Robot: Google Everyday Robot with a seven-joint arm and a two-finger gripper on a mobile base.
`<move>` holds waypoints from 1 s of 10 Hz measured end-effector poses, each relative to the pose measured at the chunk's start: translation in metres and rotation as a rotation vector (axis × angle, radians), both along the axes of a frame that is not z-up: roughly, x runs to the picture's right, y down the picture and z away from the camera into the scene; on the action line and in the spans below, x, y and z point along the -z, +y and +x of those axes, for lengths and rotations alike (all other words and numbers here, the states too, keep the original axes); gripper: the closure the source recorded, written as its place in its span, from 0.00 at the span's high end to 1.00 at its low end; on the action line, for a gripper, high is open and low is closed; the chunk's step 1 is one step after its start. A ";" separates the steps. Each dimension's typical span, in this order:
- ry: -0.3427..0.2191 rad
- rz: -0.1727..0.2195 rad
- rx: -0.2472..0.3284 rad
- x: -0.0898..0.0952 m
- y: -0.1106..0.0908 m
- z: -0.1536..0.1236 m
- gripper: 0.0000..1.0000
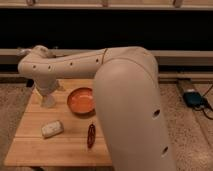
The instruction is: Place the ceramic cup over the eraser
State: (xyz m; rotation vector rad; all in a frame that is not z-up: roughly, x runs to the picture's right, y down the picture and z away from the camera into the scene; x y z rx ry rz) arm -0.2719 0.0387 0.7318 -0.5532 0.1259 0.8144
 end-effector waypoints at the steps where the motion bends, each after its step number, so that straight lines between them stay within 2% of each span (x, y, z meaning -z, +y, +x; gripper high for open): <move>1: 0.013 0.015 0.014 -0.006 -0.005 -0.004 0.80; 3: 0.017 0.042 0.048 -0.019 -0.019 -0.024 0.80; 5: 0.014 0.050 0.077 -0.040 -0.034 -0.037 0.80; 7: 0.001 0.035 0.094 -0.062 -0.042 -0.042 0.80; 10: -0.037 -0.012 0.100 -0.105 -0.039 -0.047 0.80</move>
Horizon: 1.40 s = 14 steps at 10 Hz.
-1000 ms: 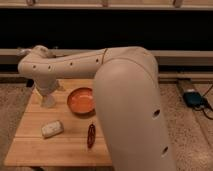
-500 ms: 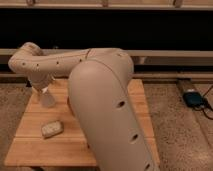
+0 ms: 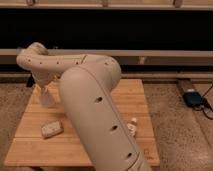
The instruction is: Place the ceramic cup over the eraser
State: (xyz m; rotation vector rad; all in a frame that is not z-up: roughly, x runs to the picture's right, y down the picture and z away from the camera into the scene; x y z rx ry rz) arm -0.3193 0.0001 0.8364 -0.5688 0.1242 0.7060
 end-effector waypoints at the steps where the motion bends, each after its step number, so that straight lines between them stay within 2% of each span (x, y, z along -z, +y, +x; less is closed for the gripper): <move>1: -0.018 -0.017 -0.007 -0.014 -0.001 -0.003 0.80; 4: -0.069 -0.053 -0.015 -0.033 -0.005 -0.023 0.80; 5: -0.098 -0.061 -0.008 -0.037 -0.008 -0.038 0.80; 7: -0.123 -0.070 0.010 -0.042 -0.006 -0.052 0.80; 9: -0.122 -0.086 0.023 -0.051 -0.001 -0.057 0.80; 14: -0.080 -0.130 0.061 -0.066 0.019 -0.061 0.78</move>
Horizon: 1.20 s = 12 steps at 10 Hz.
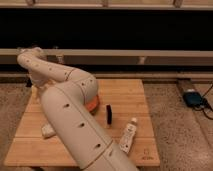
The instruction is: Place the ceramic cup over the eraser
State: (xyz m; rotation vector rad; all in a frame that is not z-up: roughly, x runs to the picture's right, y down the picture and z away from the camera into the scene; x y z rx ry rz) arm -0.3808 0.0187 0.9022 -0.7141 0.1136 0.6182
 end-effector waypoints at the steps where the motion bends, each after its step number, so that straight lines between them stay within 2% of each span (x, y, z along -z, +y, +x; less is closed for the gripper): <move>1: 0.007 -0.010 0.012 0.000 0.005 -0.002 0.66; 4: 0.026 -0.011 0.033 0.007 0.011 0.001 0.37; 7: 0.015 0.004 0.024 0.026 0.011 0.004 0.06; 9: 0.008 0.019 0.018 0.045 0.006 0.009 0.00; 10: 0.005 0.030 0.016 0.059 0.002 0.012 0.00; 11: 0.002 0.051 0.012 0.082 -0.007 0.019 0.00; 12: 0.002 0.066 0.008 0.095 -0.012 0.025 0.00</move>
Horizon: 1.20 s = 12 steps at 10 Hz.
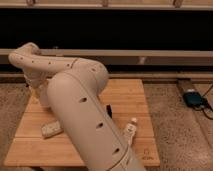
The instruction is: Place the ceramic cup over the eraser
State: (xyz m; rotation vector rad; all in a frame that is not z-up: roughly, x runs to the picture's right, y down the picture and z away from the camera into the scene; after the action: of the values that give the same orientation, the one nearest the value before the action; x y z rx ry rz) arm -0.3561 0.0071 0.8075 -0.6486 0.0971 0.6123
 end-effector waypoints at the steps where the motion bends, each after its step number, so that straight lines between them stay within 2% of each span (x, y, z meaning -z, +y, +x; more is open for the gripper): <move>1: 0.003 0.015 -0.005 0.016 -0.005 0.009 0.00; 4: 0.034 0.042 -0.026 0.052 -0.009 0.034 0.00; 8: 0.102 0.073 -0.076 0.097 -0.007 0.087 0.00; 12: 0.190 0.081 -0.164 0.128 -0.010 0.146 0.00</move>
State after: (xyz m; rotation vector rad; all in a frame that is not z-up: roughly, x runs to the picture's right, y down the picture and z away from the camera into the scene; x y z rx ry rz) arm -0.2100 -0.0029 0.6799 -0.5225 0.1965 0.8319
